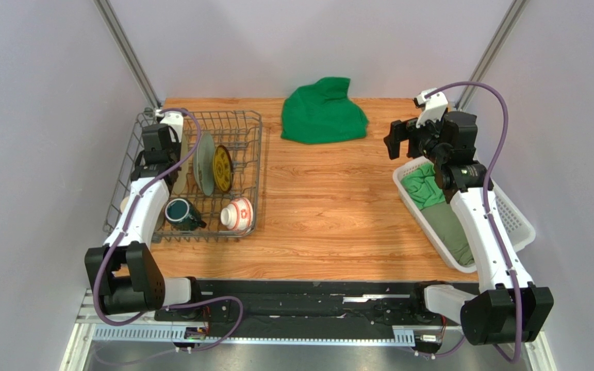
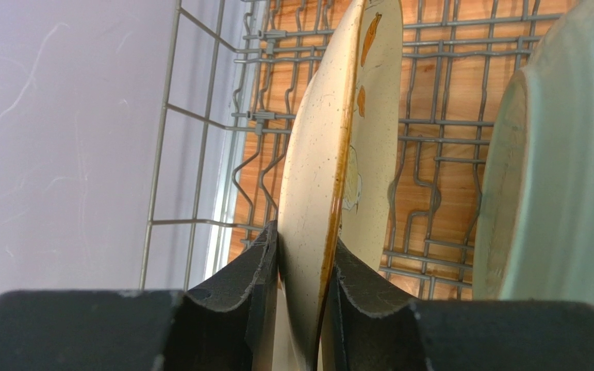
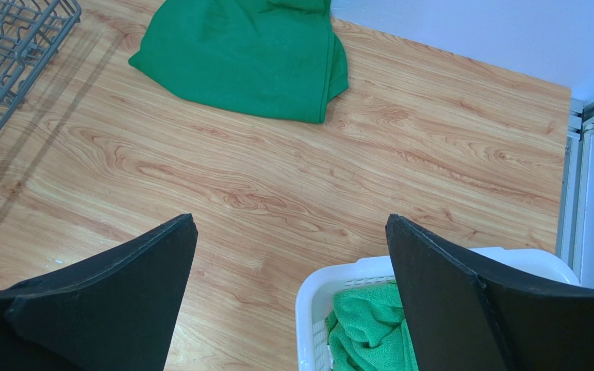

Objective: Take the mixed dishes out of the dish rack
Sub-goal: Pick up the plate from the dish rack.

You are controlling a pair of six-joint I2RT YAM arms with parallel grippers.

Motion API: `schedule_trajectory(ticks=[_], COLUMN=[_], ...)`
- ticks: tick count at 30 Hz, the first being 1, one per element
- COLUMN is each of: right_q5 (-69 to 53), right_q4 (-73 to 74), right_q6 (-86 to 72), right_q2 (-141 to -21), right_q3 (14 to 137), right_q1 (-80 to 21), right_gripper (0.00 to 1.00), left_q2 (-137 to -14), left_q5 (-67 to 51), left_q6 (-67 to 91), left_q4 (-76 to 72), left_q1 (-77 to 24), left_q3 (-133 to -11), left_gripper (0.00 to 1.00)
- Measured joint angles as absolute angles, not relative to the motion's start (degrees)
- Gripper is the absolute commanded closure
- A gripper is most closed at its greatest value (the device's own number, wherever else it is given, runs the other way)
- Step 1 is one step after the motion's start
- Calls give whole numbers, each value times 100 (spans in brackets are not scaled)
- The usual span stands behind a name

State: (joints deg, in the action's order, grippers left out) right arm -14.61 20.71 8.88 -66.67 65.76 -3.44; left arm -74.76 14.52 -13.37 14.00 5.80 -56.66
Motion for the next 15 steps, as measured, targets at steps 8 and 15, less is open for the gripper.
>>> schedule_trajectory(ticks=[8, 15], right_q5=[-1503, -1516], right_q4=[2073, 2073], right_q6=[891, 893], right_q2=[-6667, -6667], right_q3=[6598, 6598], right_q1=[-346, -346], right_gripper=[1, 1], left_q2=[-7472, -7437], left_q5=[1485, 1559], left_q6=[-1284, -1284], left_q4=[1612, 1881], left_q1=[580, 578], left_q3=[-5940, -6226], left_gripper=[100, 100])
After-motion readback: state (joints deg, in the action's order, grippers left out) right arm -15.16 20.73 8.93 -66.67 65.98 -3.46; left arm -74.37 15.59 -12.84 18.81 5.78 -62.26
